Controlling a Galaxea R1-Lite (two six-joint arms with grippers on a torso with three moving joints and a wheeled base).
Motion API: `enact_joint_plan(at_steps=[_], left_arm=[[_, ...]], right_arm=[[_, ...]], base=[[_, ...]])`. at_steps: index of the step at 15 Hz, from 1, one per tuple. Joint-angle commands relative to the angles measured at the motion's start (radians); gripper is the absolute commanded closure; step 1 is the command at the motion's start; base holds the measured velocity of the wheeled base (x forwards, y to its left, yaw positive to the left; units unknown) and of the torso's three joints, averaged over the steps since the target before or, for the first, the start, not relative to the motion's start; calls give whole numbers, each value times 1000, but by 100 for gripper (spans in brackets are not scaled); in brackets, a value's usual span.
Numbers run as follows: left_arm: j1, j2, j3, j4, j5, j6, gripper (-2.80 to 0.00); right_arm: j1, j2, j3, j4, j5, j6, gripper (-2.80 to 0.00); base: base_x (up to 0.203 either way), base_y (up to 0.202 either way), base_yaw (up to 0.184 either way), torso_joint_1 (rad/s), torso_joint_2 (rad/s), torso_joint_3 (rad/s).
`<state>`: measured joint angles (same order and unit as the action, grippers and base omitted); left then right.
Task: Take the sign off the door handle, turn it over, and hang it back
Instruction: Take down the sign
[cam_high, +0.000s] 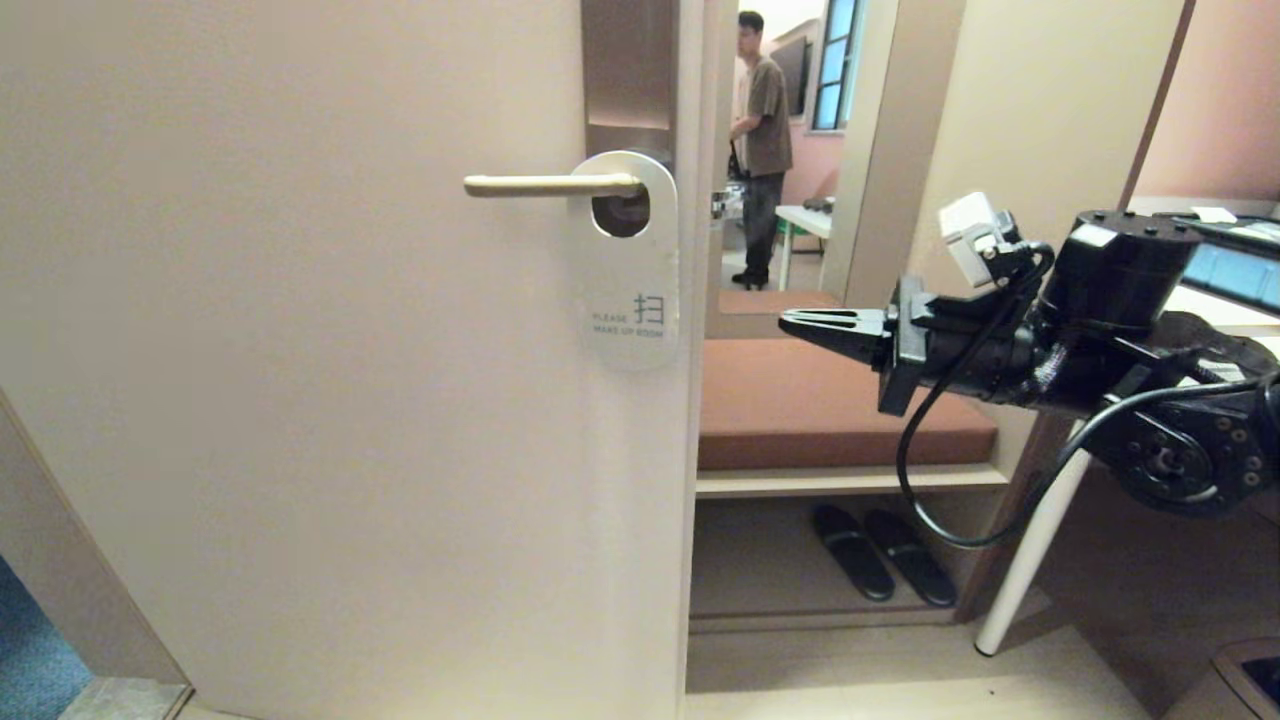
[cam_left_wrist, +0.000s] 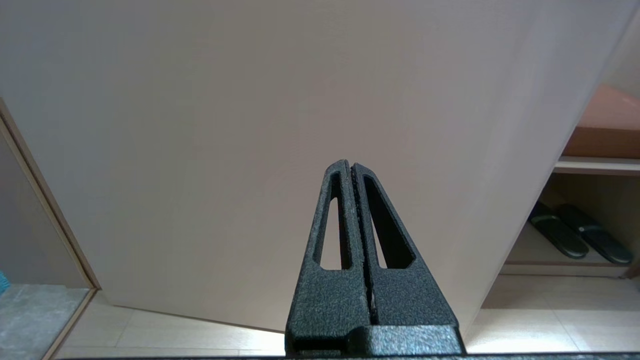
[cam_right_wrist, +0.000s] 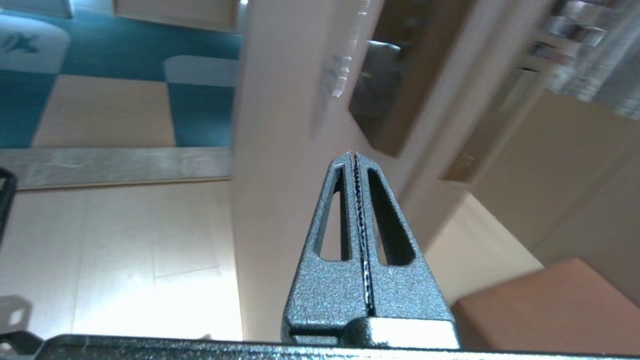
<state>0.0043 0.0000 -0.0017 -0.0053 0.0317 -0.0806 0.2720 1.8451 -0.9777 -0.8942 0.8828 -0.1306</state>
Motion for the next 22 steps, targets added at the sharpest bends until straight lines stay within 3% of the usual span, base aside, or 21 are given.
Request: enact_joint_plan(at_steps=[1, 2, 3, 14, 22], left_arm=[[0, 0, 0, -1, 1, -1, 0], [0, 0, 0, -1, 1, -1, 0], [0, 0, 0, -2, 1, -1, 0], [0, 0, 0, -2, 1, 0, 0], [0, 0, 0, -1, 1, 1, 0]], right_arm=[[22, 31, -24, -5, 5, 0, 0], [28, 41, -36, -6, 5, 0, 0], [38, 49, -52, -5, 4, 0, -280], [53, 100, -141, -3, 3, 40, -280], [125, 138, -181, -3, -12, 63, -280]], base=[[0, 0, 0, 0, 0, 0], [0, 0, 0, 0, 0, 0], [0, 0, 0, 0, 0, 0], [0, 0, 0, 0, 0, 0], [0, 0, 0, 0, 0, 0]])
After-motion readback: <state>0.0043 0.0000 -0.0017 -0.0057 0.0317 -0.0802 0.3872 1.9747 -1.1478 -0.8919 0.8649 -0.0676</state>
